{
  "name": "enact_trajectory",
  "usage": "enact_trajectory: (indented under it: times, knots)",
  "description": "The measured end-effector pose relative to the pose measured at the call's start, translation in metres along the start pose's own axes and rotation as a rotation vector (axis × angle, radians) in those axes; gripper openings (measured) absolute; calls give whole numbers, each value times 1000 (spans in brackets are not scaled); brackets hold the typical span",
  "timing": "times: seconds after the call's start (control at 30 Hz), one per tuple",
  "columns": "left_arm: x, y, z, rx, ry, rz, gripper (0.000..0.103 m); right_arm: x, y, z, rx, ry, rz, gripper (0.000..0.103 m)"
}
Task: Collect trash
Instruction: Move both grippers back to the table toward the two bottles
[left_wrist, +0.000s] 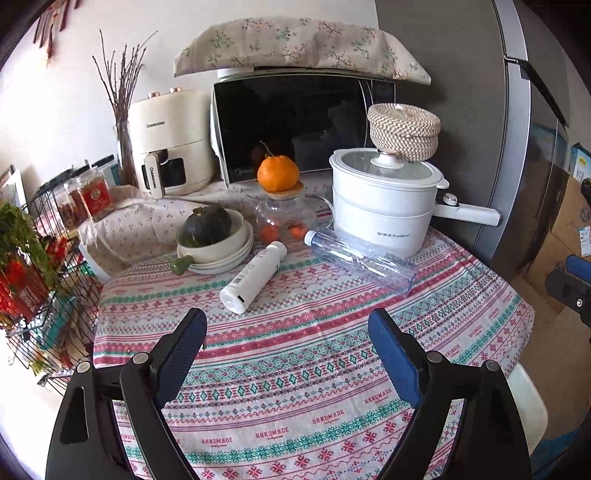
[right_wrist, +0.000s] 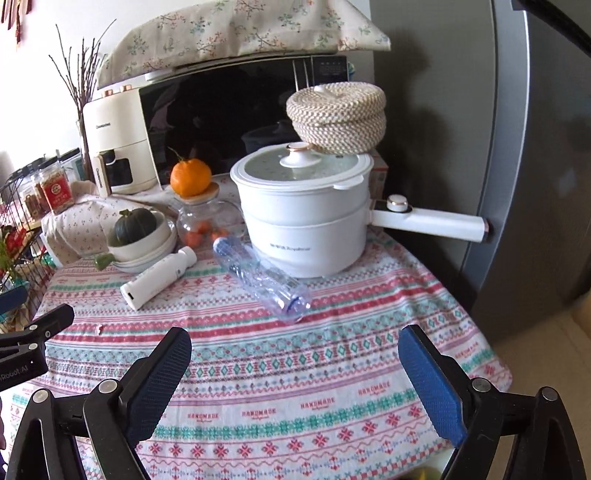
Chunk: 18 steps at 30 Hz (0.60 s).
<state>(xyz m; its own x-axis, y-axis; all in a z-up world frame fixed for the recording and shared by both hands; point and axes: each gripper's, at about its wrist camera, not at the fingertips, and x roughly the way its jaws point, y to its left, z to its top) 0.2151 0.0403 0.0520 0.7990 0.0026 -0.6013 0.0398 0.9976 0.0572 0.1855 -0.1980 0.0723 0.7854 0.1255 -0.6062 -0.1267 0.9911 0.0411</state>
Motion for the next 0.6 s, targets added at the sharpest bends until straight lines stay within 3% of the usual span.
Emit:
enact_trajectory:
  times: [0.27,0.6]
  knots:
    - [76,26,23,56,-5,-4,91,74,13,18,-10,12,34,94]
    - [212,68,16,49,167,-64,91,150,19,6,-88,110,47,94]
